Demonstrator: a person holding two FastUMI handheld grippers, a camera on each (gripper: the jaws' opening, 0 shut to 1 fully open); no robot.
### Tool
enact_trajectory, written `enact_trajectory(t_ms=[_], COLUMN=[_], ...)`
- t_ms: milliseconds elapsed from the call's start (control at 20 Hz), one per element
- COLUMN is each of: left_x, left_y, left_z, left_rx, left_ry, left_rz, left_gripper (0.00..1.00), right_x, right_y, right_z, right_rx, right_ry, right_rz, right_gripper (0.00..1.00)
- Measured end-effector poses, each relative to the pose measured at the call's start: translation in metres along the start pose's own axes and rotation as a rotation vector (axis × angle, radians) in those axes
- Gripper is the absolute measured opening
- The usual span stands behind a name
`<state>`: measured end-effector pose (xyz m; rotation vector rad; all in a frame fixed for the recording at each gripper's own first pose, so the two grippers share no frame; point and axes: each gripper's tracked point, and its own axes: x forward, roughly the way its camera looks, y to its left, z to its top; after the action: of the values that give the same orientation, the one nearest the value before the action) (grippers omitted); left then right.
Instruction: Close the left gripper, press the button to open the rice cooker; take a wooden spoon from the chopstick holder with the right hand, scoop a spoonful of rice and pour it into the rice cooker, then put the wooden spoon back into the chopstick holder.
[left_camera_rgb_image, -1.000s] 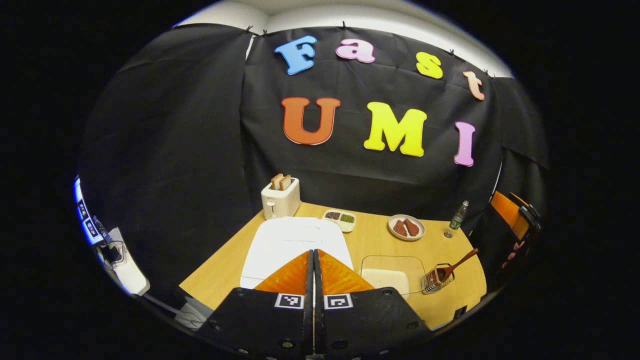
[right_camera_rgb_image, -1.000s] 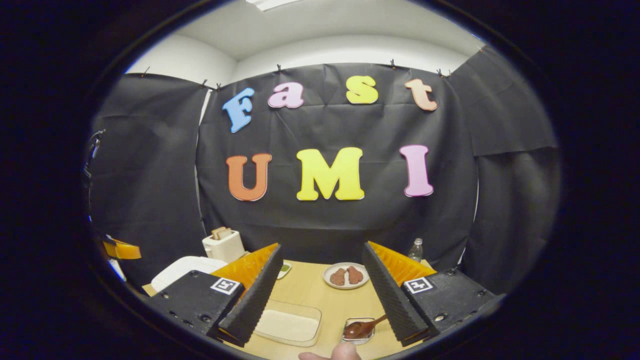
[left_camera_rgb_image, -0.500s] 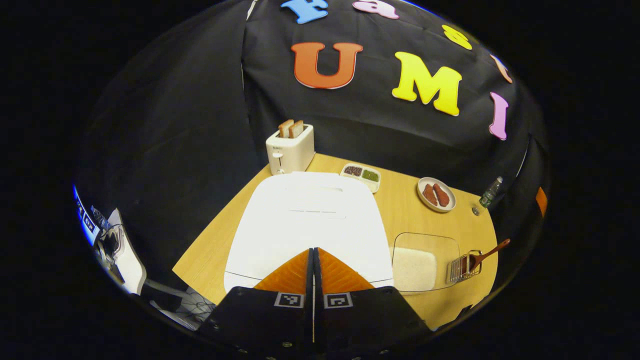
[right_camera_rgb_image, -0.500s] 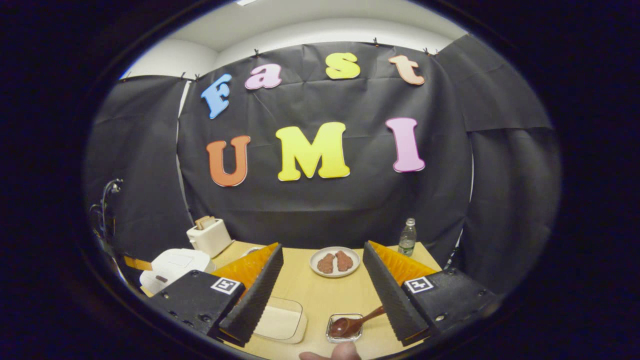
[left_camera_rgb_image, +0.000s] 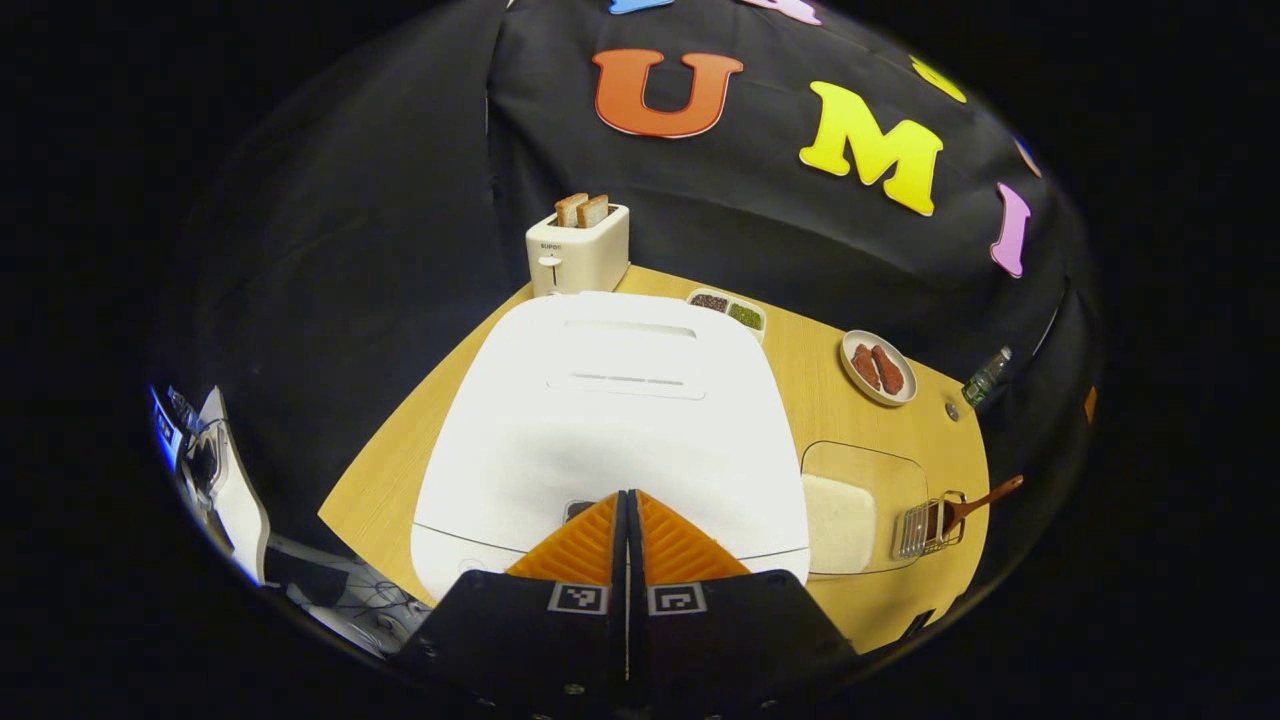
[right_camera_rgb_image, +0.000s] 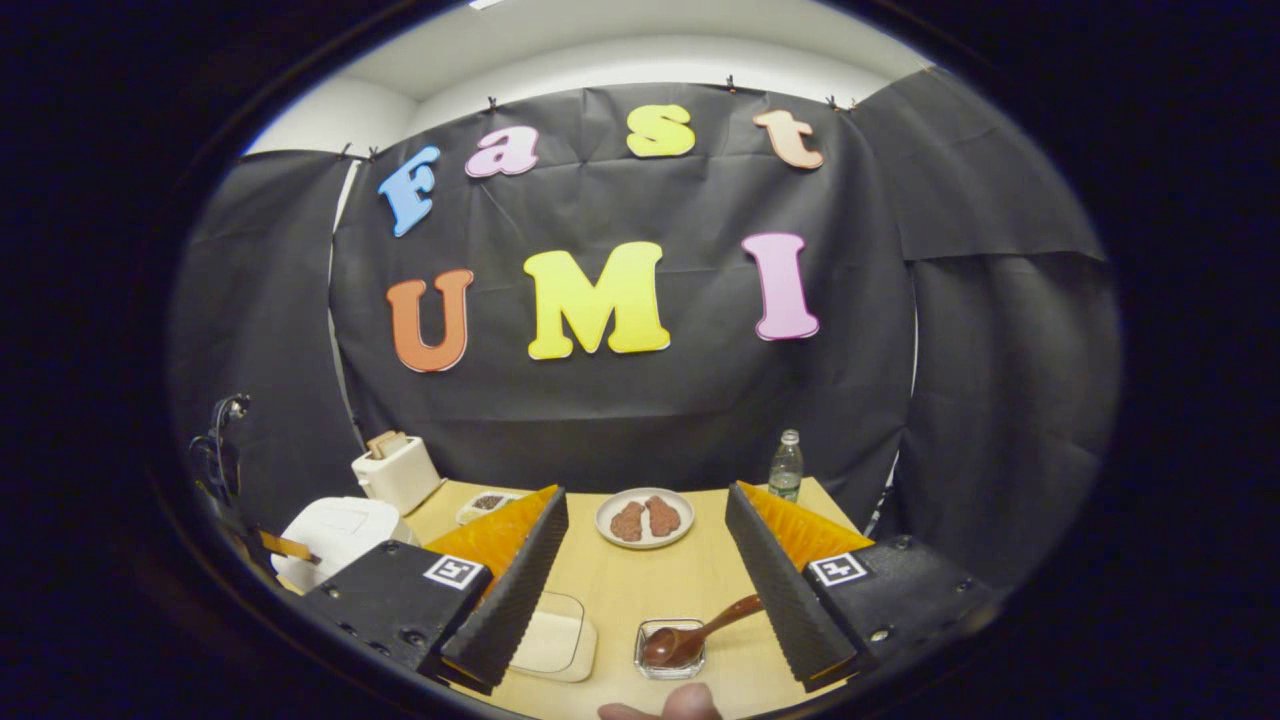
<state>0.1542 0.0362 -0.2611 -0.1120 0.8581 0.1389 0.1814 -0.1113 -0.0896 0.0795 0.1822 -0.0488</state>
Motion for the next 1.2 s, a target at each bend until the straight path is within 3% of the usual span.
enact_trajectory(t_ms=[200, 350, 750, 900, 950, 1000, 1050, 1100, 1150, 1200], left_x=[0.003, -0.002, -0.072, -0.099, -0.108, -0.116, -0.123, -0.128, -0.132, -0.136], left_y=[0.001, 0.001, -0.02, -0.022, -0.022, -0.023, -0.025, -0.027, -0.028, -0.03], left_z=[-0.007, -0.001, 0.117, 0.152, 0.159, 0.163, 0.165, 0.166, 0.166, 0.162], left_rx=[-0.037, -0.024, 0.084, 0.125, 0.13, 0.128, 0.12, 0.111, 0.104, 0.11], left_ry=[0.054, 0.011, -0.458, -0.592, -0.621, -0.643, -0.66, -0.672, -0.684, -0.692], left_rz=[-0.034, -0.056, -0.066, -0.088, -0.089, -0.096, -0.105, -0.112, -0.111, -0.114], left_gripper=[0.01, 0.01, 0.01, 0.27, 0.3, 0.45, 0.35, 0.54, 0.55, 0.78], right_x=[-0.011, -0.021, -0.055, -0.065, -0.068, -0.069, -0.071, -0.073, -0.075, -0.078], right_y=[0.006, 0.007, -0.005, -0.008, -0.006, -0.002, 0.0, 0.001, 0.002, 0.002], right_z=[-0.005, -0.001, 0.016, 0.018, 0.018, 0.016, 0.012, 0.01, 0.009, 0.008], right_rx=[-0.001, -0.007, -0.052, -0.078, -0.084, -0.084, -0.082, -0.08, -0.079, -0.083], right_ry=[0.004, -0.006, -0.051, -0.057, -0.055, -0.048, -0.042, -0.036, -0.031, -0.029], right_rz=[0.001, -0.014, -0.079, -0.097, -0.095, -0.089, -0.086, -0.082, -0.08, -0.08], right_gripper=[0.99, 0.99, 1.0, 0.99, 0.99, 1.0, 1.0, 1.0, 1.0, 1.0])
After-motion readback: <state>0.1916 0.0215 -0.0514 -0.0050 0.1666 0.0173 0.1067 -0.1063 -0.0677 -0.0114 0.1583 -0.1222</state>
